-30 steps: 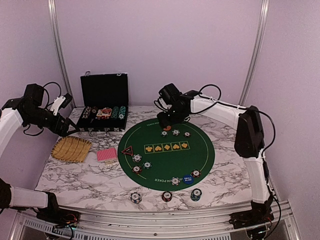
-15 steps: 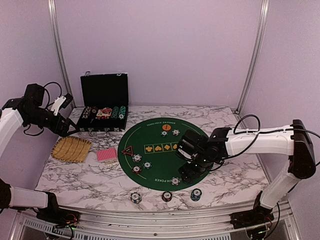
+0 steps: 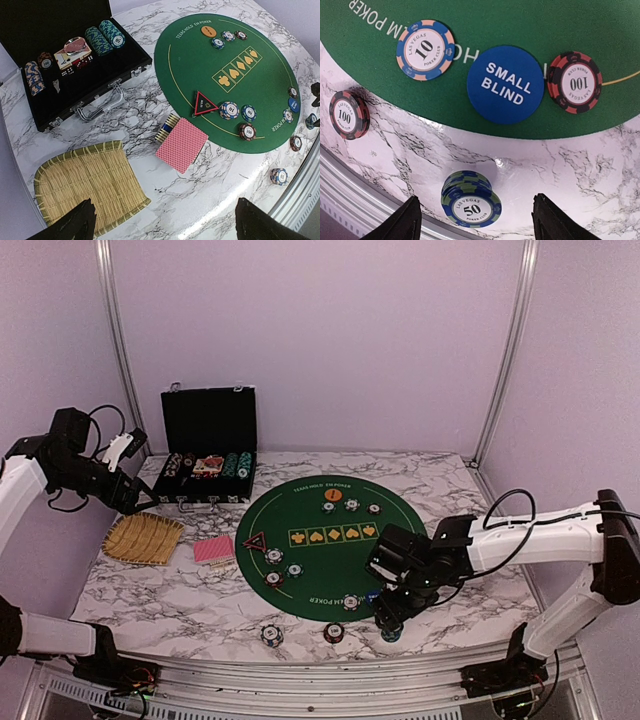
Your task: Distribute texas hold em gaming equipment
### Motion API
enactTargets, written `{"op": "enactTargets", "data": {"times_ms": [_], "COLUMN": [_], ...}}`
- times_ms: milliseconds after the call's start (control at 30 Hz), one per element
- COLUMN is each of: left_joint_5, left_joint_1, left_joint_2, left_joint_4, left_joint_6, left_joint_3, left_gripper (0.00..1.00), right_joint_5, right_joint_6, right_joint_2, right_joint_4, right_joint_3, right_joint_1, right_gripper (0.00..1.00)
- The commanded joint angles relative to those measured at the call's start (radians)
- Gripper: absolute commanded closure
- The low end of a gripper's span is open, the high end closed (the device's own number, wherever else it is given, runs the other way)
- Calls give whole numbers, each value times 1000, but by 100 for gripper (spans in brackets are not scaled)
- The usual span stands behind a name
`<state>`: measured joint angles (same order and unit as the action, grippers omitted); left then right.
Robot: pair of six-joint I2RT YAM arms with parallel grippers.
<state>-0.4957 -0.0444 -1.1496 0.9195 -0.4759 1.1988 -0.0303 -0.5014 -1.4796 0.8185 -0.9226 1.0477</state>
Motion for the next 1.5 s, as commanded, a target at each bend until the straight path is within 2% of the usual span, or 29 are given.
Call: {"op": "enactTargets", "data": {"times_ms": [0,500,700,1033,1300,1467], "left_joint_5": [2,5,4,8,9,11], "left_joint_1": [4,4,5,5,6,5], "left_joint_2": [-7,-9,-9,-8,-6,-6], "left_joint_4": [33,33,33,33,33,33], "left_joint_6": [-8,-9,-8,-10,-15,-17], "left_joint_3": [23,28,29,27,25,24], "left_gripper": [1,1,1,1,1,1], "right_joint_5": [20,60,55,50,50,41], "right_joint_6": [1,13,15,27,26,28], "right_joint_2": [-23,-51,-48,-38,-47,-56], "right_joint_4": [-40,-74,-67,-30,-31,-36], "right_joint_3": [8,51,42,3,8,28], "right_joint_1": [11,11,11,11,11,11], "right_gripper": [27,39,47,44,49,45]}}
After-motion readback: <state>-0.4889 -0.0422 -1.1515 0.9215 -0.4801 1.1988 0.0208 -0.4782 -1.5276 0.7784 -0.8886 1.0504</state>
